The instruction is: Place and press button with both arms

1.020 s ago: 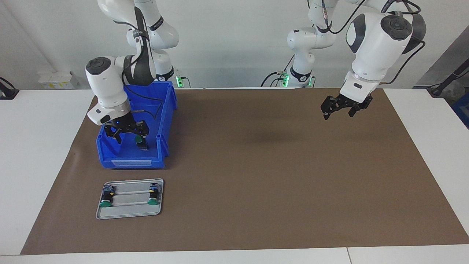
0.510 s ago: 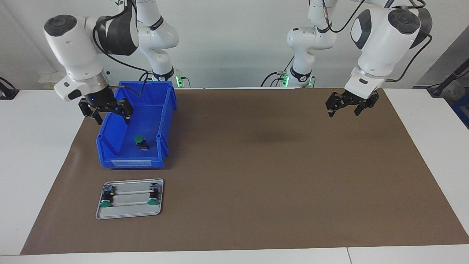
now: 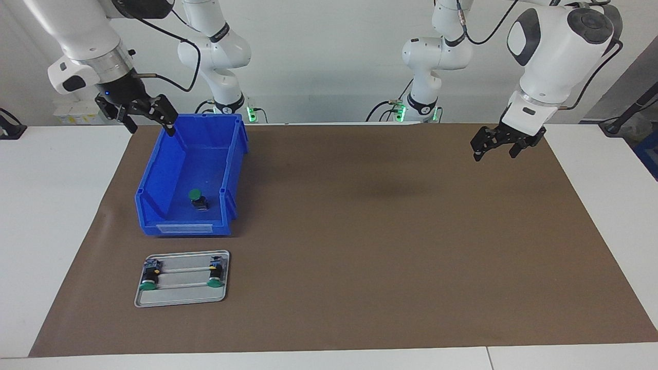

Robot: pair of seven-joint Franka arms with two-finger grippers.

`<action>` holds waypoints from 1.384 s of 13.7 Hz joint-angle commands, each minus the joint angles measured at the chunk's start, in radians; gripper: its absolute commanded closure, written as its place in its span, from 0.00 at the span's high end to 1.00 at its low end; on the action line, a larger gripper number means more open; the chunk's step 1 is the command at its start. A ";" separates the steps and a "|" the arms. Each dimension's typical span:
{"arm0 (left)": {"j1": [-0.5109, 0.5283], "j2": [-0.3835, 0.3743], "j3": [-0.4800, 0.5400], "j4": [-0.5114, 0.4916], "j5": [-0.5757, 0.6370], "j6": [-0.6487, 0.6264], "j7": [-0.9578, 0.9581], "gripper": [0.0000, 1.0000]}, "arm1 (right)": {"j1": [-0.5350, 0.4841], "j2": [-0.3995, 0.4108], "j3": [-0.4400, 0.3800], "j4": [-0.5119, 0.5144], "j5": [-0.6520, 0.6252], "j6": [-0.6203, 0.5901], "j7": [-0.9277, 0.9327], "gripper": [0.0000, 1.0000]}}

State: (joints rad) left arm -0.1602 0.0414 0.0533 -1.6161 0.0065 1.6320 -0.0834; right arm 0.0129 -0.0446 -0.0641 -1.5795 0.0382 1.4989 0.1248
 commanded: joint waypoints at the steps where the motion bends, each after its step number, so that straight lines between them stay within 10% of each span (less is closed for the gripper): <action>1: -0.018 -0.006 0.019 0.007 -0.008 0.000 0.082 1.00 | -0.021 -0.007 0.006 0.000 -0.029 -0.058 -0.080 1.00; 19: -0.016 -0.028 0.019 -0.010 0.027 -0.015 0.076 1.00 | -0.008 -0.009 0.020 0.006 -0.081 -0.043 -0.145 1.00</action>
State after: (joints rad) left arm -0.1632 0.0340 0.0569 -1.6129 0.0182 1.6299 -0.0175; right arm 0.0183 -0.0450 -0.0578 -1.5729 -0.0336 1.4552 -0.0074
